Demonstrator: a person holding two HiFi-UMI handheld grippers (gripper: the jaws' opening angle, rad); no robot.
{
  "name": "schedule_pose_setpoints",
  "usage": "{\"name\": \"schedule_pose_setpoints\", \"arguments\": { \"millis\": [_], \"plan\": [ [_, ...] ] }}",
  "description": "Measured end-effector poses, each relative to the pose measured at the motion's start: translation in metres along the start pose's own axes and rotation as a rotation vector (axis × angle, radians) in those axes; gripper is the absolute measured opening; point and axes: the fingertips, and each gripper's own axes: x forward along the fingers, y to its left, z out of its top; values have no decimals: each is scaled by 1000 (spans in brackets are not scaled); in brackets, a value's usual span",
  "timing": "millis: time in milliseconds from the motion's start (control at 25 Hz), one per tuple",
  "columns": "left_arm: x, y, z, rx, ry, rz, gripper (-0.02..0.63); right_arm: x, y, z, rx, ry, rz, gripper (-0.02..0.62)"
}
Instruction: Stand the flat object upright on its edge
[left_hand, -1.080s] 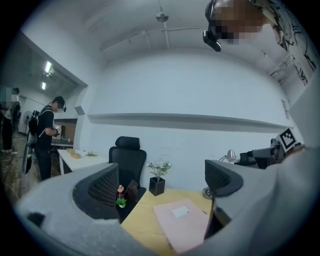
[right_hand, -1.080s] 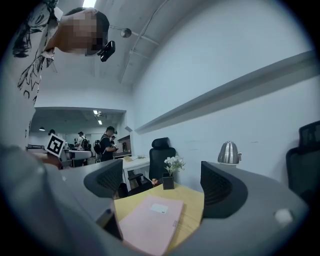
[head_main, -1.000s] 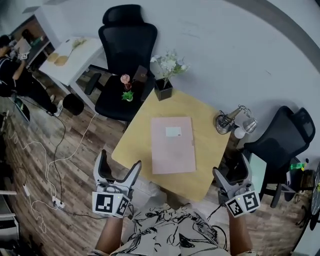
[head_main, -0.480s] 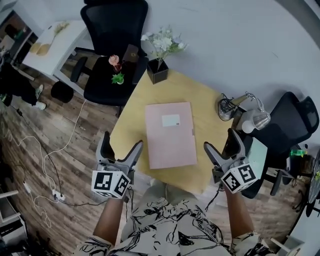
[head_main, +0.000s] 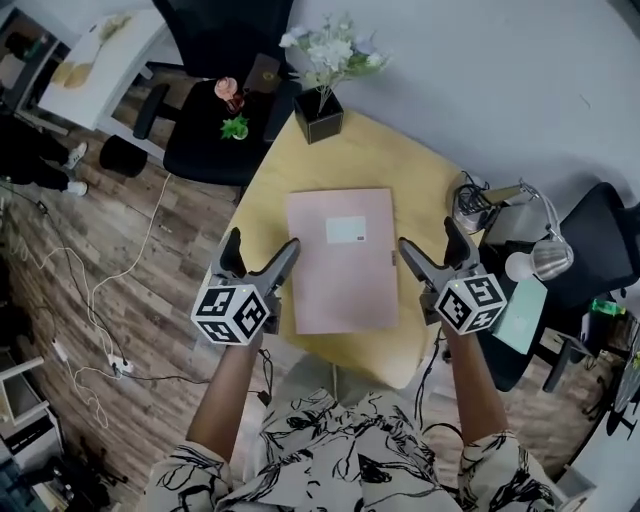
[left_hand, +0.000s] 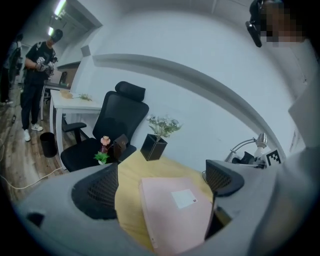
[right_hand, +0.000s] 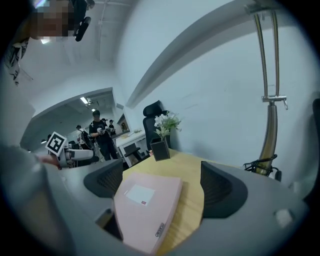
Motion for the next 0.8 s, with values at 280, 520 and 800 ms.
{"name": "schedule_pose_setpoints", "arguments": {
  "millis": [280,520,800],
  "plan": [
    [57,19,-46,-31,112,3,537,59,-25,-46,70,110,41,482],
    [100,35,-83,-73,198,7,537,98,-40,-82,103,196,49,482],
    [122,36,-103,-116,237,2,528,117,-40,-107,183,258,78,457]
  ]
}}
